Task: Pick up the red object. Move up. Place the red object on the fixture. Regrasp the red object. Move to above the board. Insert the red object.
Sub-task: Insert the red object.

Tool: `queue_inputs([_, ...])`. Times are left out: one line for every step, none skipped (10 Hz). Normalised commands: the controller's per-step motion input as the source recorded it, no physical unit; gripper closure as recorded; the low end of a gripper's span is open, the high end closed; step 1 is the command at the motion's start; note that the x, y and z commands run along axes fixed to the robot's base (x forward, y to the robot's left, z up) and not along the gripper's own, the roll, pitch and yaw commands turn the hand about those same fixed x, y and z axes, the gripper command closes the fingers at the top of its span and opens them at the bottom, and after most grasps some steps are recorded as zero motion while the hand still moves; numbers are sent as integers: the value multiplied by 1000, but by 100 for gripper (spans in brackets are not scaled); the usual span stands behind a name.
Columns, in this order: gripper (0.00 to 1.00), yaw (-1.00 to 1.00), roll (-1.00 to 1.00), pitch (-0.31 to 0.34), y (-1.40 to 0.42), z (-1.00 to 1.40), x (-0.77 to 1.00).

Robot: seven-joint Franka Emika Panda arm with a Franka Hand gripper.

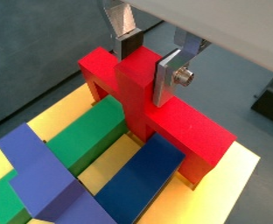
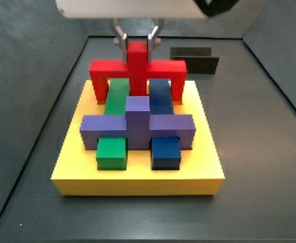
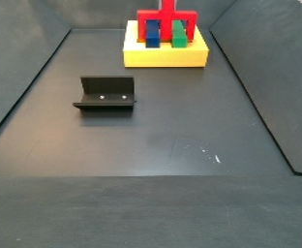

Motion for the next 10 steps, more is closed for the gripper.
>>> queue_inputs([100, 0, -63, -9, 0, -354, 0])
queue_inputs([100, 0, -144, -6, 0, -266, -3])
queue_inputs([100, 0, -150, -27, 43, -386, 0])
queue_inputs([100, 0, -167, -29, 106, -394, 0])
queue_inputs([100, 0, -244, 0, 0, -223, 77])
queue_inputs([100, 0, -299, 0, 0, -240, 77])
queue_inputs([100, 0, -344, 0, 57, -260, 43])
queue_inputs([100, 0, -344, 0, 0, -229, 26])
queue_inputs([100, 0, -353, 0, 0, -197, 11])
queue_inputs([100, 0, -330, 0, 0, -203, 3])
